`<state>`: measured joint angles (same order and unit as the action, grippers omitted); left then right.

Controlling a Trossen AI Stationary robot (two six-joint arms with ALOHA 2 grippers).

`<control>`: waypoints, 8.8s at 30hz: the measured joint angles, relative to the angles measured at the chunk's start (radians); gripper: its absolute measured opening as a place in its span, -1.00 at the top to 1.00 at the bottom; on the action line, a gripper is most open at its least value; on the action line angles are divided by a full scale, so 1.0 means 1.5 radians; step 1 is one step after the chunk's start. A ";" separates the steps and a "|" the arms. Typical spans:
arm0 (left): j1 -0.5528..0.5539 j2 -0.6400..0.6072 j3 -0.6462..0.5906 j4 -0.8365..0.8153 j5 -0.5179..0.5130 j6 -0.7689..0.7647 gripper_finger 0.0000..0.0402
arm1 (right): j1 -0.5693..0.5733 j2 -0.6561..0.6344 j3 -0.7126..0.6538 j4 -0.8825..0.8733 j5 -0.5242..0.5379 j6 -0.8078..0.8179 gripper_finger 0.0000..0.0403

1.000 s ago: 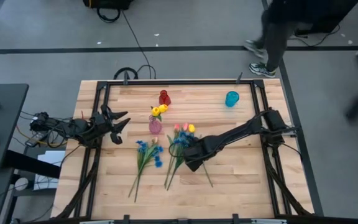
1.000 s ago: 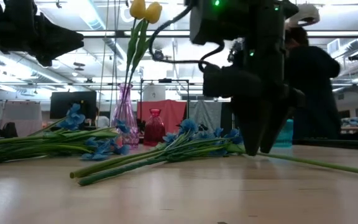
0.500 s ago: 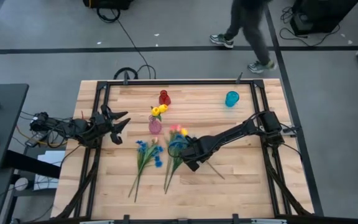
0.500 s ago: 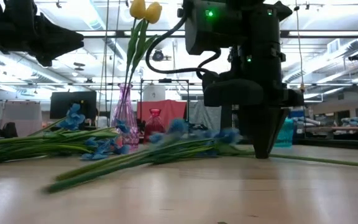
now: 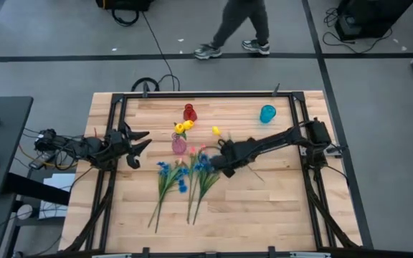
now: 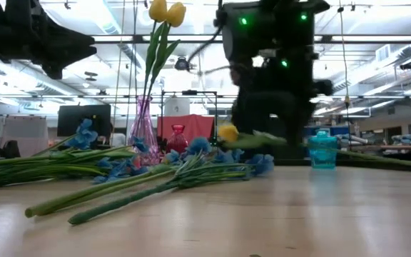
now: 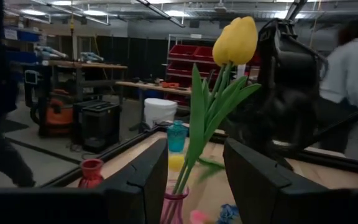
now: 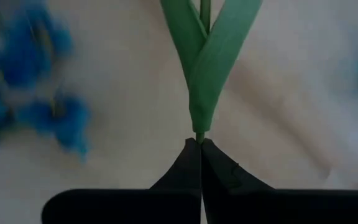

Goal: Sort flowers into vase by color
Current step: Put the yellow tulip into the pink vase, then put the right blue lily into the red vase

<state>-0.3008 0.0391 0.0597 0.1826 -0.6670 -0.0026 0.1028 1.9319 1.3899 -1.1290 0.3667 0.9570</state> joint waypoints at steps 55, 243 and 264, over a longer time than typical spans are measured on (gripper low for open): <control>0.000 0.005 0.000 -0.010 -0.004 -0.054 0.19 | -0.277 -0.002 0.004 1.219 -0.502 -0.458 0.98; -0.002 0.093 0.000 -0.036 0.145 -0.146 0.19 | 0.099 0.375 0.502 -0.174 -0.292 0.116 0.23; -0.001 0.093 0.000 -0.036 0.145 -0.142 0.19 | 0.095 0.350 0.492 -0.293 -0.286 0.101 0.97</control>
<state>-0.3030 0.1791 0.0593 0.1280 -0.4488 -0.2155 0.2455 2.4575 2.1284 -1.5681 -0.0616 1.1083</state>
